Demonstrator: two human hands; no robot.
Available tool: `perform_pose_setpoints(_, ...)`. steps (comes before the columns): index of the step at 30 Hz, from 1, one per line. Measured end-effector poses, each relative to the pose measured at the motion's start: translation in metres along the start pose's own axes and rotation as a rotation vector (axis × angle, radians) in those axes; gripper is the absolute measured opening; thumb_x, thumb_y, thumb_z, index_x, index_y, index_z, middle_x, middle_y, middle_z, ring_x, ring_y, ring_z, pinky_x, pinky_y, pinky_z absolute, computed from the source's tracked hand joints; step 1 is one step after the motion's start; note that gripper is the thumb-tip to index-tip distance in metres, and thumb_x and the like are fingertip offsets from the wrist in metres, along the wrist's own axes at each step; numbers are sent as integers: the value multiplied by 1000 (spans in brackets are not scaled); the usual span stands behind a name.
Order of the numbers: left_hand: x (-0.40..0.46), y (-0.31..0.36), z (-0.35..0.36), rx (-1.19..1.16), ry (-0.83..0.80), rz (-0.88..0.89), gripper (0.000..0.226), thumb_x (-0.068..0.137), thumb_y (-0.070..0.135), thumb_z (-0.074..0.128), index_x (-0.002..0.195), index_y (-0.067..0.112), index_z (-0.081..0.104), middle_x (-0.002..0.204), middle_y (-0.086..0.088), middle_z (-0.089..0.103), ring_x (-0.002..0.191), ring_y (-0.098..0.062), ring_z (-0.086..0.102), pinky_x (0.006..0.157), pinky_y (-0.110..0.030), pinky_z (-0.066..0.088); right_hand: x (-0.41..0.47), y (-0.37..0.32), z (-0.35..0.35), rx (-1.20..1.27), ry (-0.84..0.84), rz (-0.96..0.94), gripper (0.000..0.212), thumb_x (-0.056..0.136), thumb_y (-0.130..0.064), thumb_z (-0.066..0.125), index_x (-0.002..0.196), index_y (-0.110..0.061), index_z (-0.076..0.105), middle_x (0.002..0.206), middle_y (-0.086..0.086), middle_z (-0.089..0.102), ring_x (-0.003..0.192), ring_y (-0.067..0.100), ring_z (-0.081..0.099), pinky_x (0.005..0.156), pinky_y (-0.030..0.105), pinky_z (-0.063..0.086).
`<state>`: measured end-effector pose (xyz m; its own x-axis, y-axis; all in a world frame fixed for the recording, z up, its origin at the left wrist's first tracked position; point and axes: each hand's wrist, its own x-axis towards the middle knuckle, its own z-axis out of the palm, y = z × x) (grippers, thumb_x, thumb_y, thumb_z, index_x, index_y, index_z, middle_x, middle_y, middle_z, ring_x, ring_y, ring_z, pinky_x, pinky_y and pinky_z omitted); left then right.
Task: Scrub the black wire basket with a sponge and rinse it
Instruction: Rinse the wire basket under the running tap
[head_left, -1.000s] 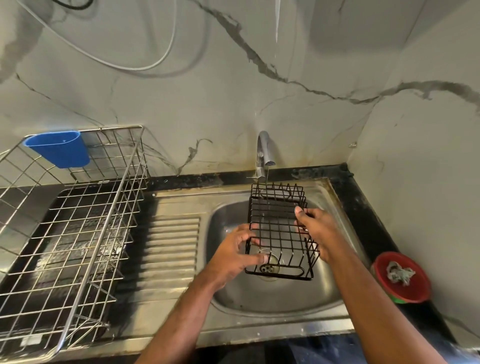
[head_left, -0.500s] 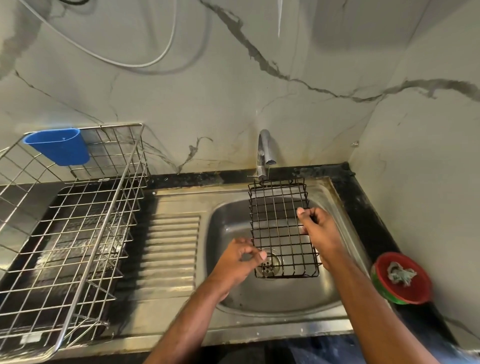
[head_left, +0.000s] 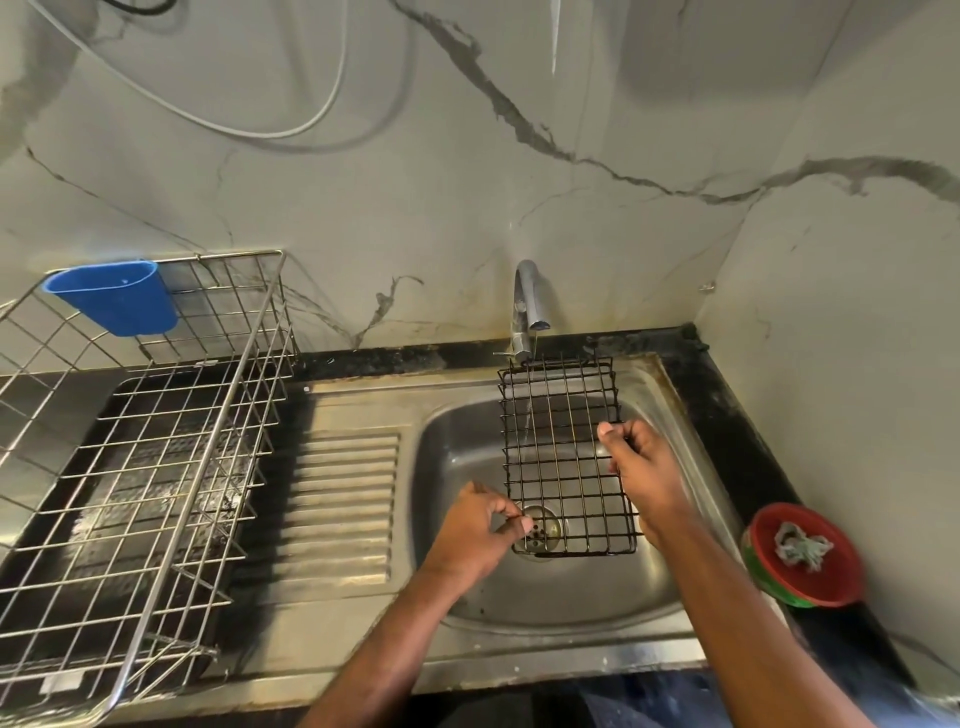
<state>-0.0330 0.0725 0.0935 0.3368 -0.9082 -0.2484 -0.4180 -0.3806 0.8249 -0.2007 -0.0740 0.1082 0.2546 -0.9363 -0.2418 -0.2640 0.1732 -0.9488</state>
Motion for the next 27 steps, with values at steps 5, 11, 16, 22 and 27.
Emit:
perform_pose_setpoints(5, 2, -4, -6, -29, 32, -5, 15, 89, 28, 74, 88, 13, 77, 90, 8, 65, 85, 0, 60, 80, -10, 41, -2, 0, -1, 48, -15, -12, 34, 98, -31, 60, 97, 1, 53, 85, 7, 52, 80, 19, 47, 75, 22, 40)
perform_pose_setpoints(11, 5, -8, -11, -207, 174, -83, 27, 92, 42, 69, 91, 16, 77, 78, 7, 75, 76, -4, 69, 75, -19, 52, -3, 0, -9, 94, -5, -25, 27, 97, -29, 64, 90, -4, 57, 83, 7, 54, 82, 18, 50, 89, 33, 47)
perform_pose_setpoints(16, 0, 7, -8, -346, 120, -112, 23, 94, 38, 67, 111, 24, 72, 100, 11, 73, 94, 3, 64, 77, -11, 43, -7, -4, -14, 221, 54, 41, 23, 96, -25, 65, 83, -10, 56, 102, 1, 67, 91, 17, 59, 85, 29, 50)
perform_pose_setpoints(22, -2, 12, 0, -431, 34, -144, 27, 92, 42, 67, 115, 27, 69, 114, 9, 70, 111, -6, 63, 91, -21, 50, -8, -9, -22, 253, 61, 145, 25, 94, -29, 67, 78, -13, 56, 95, 2, 64, 88, 22, 62, 77, 30, 47)
perform_pose_setpoints(27, -6, 16, -2, -458, -1, -120, 25, 89, 48, 67, 110, 34, 68, 114, 13, 66, 111, -7, 61, 106, -47, 49, -9, -12, -23, 249, 33, 172, 21, 94, -28, 67, 87, -11, 59, 93, 2, 63, 89, 25, 64, 82, 35, 53)
